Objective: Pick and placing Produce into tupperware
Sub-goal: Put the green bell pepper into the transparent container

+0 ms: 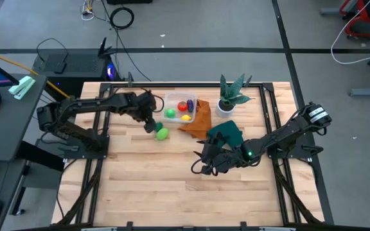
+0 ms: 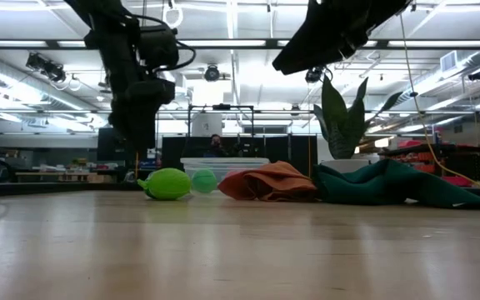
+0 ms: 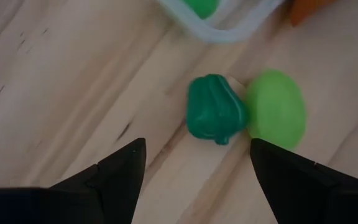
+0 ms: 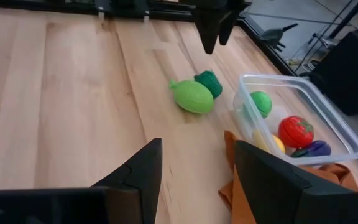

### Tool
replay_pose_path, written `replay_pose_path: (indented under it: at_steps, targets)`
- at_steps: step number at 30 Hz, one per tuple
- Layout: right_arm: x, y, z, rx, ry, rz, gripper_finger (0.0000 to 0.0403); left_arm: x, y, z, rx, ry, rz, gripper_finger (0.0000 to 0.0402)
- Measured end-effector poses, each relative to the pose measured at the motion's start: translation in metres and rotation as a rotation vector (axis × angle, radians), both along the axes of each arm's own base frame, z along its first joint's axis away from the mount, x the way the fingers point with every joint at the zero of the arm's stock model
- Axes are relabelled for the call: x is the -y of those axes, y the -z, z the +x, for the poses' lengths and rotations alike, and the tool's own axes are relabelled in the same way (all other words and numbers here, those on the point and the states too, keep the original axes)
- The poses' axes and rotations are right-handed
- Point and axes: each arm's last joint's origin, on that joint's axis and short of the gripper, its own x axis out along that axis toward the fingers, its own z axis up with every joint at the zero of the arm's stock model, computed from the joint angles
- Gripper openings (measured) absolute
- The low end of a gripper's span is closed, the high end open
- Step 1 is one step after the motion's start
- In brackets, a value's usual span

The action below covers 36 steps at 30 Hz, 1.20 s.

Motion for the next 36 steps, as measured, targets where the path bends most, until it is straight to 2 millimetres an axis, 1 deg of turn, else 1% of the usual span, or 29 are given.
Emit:
replay_pose_path:
  at_steps: [4,7,13,18,22,26,28,31,36]
  targets:
    - [0.001,0.0,0.0,0.001,0.002,0.001,0.0164,-0.006,0.0,-0.003,0.02,-0.079,-0.042,0.0293]
    - [0.002,0.0,0.001,0.001,0.006,0.001,0.0164,-0.007,0.0,-0.003,0.025,-0.093,-0.056,0.0293]
    - [0.002,0.0,0.001,-0.02,-0.02,-0.041,0.0164,-0.001,0.0,0.0,0.034,-0.105,-0.089,0.0291]
    - [0.001,0.001,0.001,-0.04,-0.056,-0.048,0.0164,0.002,0.0,0.001,0.036,-0.116,-0.095,0.0278]
    - [0.001,0.001,0.001,-0.043,-0.059,-0.054,0.0164,0.001,0.008,0.004,0.002,-0.115,-0.12,0.0266]
    - [0.002,0.001,0.001,-0.042,-0.056,-0.051,0.0164,-0.001,0.024,0.011,-0.049,-0.1,-0.182,0.0263]
    - [0.002,0.001,0.001,-0.037,-0.051,-0.041,0.0164,-0.002,0.026,0.017,-0.057,-0.089,-0.183,0.0266]
    - [0.002,0.001,0.001,-0.033,-0.046,-0.033,0.0164,-0.005,0.023,0.025,-0.055,-0.048,-0.169,0.0269]
    - [0.002,0.001,0.001,-0.032,-0.045,-0.03,0.0164,-0.012,0.012,0.036,-0.044,-0.009,-0.141,0.027]
